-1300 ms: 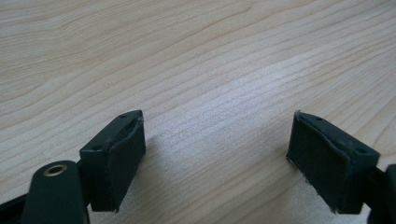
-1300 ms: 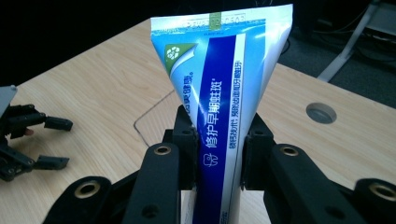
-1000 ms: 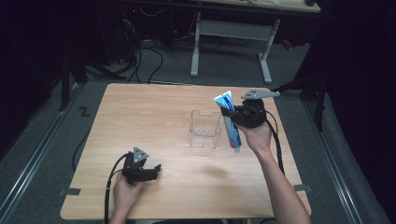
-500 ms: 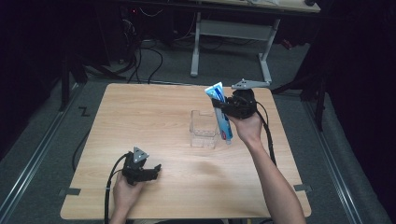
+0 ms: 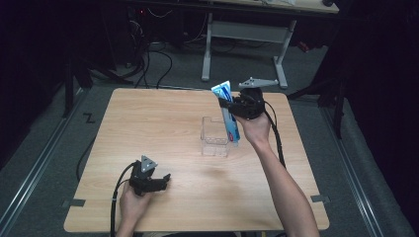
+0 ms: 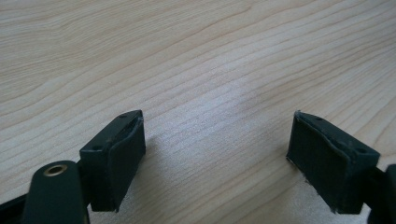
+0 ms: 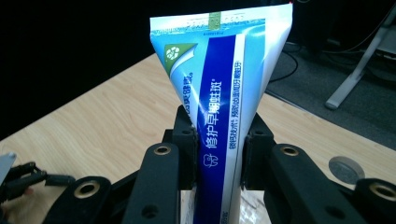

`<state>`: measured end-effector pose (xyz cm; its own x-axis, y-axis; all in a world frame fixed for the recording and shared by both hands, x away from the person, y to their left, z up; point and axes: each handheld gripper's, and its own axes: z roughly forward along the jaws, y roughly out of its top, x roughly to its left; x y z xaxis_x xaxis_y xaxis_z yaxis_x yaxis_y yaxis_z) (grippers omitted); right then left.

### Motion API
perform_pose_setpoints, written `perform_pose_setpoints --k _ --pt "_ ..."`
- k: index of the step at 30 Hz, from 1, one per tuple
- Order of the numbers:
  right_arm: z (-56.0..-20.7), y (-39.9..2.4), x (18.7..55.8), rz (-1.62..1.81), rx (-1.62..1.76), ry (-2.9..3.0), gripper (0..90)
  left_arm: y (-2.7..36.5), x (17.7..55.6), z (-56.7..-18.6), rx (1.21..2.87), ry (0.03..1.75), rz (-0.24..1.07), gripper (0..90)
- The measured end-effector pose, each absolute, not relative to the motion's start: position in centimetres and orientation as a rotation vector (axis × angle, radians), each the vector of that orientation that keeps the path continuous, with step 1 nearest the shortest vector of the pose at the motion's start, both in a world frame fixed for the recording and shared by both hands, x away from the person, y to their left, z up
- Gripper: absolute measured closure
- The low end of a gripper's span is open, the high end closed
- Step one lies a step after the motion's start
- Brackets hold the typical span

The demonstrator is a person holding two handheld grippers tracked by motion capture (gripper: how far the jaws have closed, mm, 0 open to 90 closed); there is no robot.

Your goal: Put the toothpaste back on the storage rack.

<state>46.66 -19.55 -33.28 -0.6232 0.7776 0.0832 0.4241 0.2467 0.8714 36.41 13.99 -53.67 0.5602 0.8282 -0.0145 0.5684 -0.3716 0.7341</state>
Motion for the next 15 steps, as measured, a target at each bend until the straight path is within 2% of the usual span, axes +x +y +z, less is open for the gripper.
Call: perform_pose_setpoints --k 15 --pt "-33.7 -18.6 48.1 1.333 1.120 2.123 72.4 14.0 36.4 -53.7 2.086 1.116 0.470 19.3"
